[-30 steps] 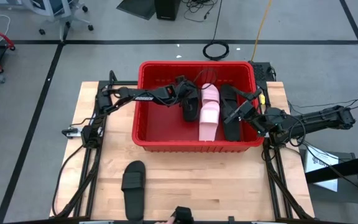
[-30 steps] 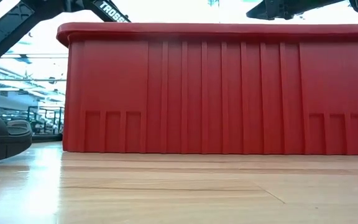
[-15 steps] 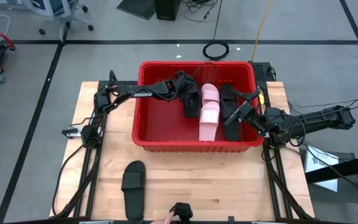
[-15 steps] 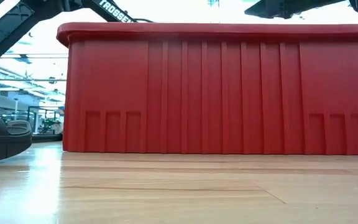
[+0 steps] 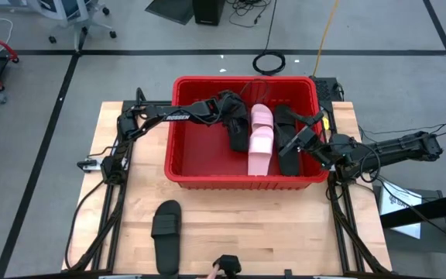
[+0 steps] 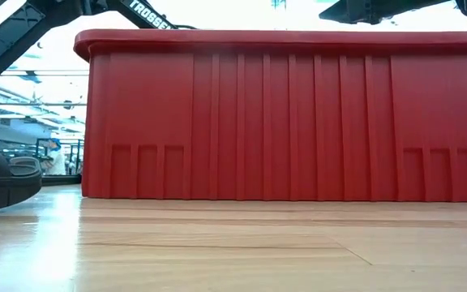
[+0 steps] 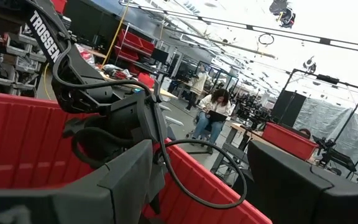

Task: Pick and place slides into bin
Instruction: Put the black slipper into the red container

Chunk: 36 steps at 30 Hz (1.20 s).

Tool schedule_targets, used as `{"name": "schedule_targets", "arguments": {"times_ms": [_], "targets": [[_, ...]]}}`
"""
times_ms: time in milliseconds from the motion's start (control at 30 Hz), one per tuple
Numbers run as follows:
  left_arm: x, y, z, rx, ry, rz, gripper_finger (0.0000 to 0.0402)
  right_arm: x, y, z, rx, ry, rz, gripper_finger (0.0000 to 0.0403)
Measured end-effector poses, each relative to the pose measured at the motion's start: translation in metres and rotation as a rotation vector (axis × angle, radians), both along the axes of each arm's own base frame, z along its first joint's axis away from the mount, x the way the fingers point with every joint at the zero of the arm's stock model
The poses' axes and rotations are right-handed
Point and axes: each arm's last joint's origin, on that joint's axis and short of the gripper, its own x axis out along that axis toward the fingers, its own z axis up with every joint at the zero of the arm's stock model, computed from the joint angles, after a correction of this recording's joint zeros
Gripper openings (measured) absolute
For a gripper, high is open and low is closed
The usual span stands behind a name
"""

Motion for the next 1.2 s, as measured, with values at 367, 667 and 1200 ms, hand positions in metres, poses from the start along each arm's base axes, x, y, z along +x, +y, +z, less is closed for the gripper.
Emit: {"name": "schedule_targets", "arguments": {"times_ms": [367,667,1200], "targets": [[0.001,-0.003,-0.001,-0.033,-0.011,0.003,0.0261,0.0,0.0,0.0,0.0,0.0,0.0,0.0254],[-0.002,0.001,0.0,0.069,0.027,0.12,0.0262,0.0,0.0,0.0,0.0,-0.001,0.0,0.0254],[0.013,-0.03,0.001,0.057,0.004,0.019,0.0262,0.0,0.0,0.0,0.004,-0.004,0.001,0.0254]]}}
